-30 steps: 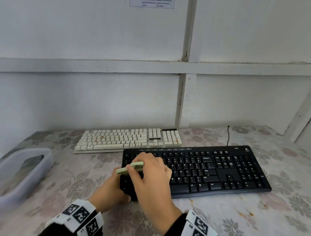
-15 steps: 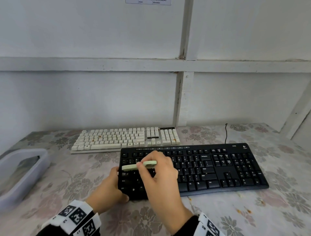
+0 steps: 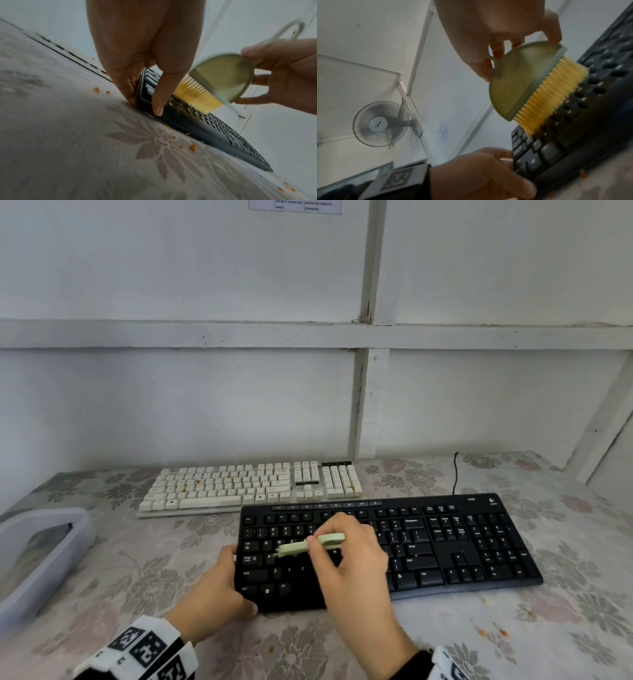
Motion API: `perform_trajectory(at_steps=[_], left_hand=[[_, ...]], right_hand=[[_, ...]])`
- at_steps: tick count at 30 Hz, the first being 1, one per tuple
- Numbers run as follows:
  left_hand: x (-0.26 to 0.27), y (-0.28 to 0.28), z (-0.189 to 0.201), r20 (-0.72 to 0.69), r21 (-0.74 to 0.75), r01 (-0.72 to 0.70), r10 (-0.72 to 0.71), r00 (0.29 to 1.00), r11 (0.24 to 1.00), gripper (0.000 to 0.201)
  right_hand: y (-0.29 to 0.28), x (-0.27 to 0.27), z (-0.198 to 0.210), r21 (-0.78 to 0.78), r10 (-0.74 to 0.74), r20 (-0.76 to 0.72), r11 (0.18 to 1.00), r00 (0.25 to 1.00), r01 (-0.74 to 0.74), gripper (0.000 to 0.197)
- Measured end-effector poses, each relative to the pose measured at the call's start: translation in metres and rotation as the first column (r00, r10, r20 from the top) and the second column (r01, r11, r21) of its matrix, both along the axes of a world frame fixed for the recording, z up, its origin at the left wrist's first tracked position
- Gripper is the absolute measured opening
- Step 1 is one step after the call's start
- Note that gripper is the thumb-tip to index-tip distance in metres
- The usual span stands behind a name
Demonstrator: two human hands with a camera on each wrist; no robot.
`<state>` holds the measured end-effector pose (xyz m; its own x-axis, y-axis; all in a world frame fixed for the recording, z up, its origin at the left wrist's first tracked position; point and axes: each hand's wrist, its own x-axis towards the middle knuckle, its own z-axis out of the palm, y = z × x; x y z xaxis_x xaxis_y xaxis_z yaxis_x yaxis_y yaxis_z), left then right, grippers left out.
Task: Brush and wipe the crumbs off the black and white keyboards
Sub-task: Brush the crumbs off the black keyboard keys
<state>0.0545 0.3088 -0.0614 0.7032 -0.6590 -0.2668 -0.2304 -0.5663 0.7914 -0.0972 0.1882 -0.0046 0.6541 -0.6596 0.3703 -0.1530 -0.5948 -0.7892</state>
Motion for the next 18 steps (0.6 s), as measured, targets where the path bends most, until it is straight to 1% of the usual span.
perform_trajectory(at_steps=[2,4,6,7,9,11,12,14,16,17,18], left_hand=[[0.0,0.001,0.0,-0.003,-0.003,0.002,-0.002,1.0,1.0,0.082],[-0.001,0.001,0.0,-0.007,-0.005,0.006,-0.006,1.0,1.0,0.082],[-0.002,0.0,0.001,-0.003,-0.008,0.011,-0.011,1.0,1.0,0.082],[-0.002,0.0,0.002,-0.001,-0.009,0.012,-0.012,1.0,1.0,0.081],[-0.003,0.0,0.002,0.002,-0.01,0.01,-0.01,1.0,1.0,0.081],[-0.003,0.0,0.002,0.002,-0.007,0.012,-0.012,1.0,1.0,0.081],[-0.002,0.001,0.002,-0.001,-0.008,0.011,-0.011,1.0,1.0,0.081],[-0.002,0.001,0.002,-0.013,-0.016,0.008,-0.008,1.0,1.0,0.081],[-0.002,0.0,0.002,-0.013,-0.02,0.01,-0.011,1.0,1.0,0.081],[-0.003,0.0,0.003,-0.011,-0.021,0.012,-0.013,1.0,1.0,0.081],[-0.003,0.0,0.003,-0.009,-0.021,0.012,-0.012,1.0,1.0,0.081]], right_hand=[[-0.009,-0.006,-0.002,-0.043,-0.099,-0.041,0.994,0.994,0.097,0.02],[-0.016,-0.012,-0.001,-0.068,-0.141,0.007,0.988,0.99,0.141,0.02],[-0.017,-0.014,0.001,-0.022,-0.085,0.091,0.996,0.992,0.087,0.019],[-0.015,-0.014,0.001,0.005,-0.048,0.119,0.999,0.992,0.047,0.015],[-0.013,-0.013,0.001,0.034,0.011,0.131,0.999,0.991,-0.016,0.006],[-0.015,-0.014,-0.003,0.034,0.032,0.099,0.999,0.995,-0.035,0.016],[-0.018,-0.015,-0.005,0.025,0.017,0.085,1.0,0.996,-0.019,0.019],[-0.025,-0.021,-0.008,-0.022,-0.066,0.065,0.998,0.996,0.067,0.02],[-0.032,-0.025,-0.01,-0.077,-0.158,0.069,0.984,0.985,0.163,0.029],[-0.032,-0.027,-0.009,-0.07,-0.162,0.082,0.983,0.983,0.168,0.03],[-0.031,-0.028,-0.007,-0.043,-0.133,0.101,0.99,0.986,0.138,0.027]])
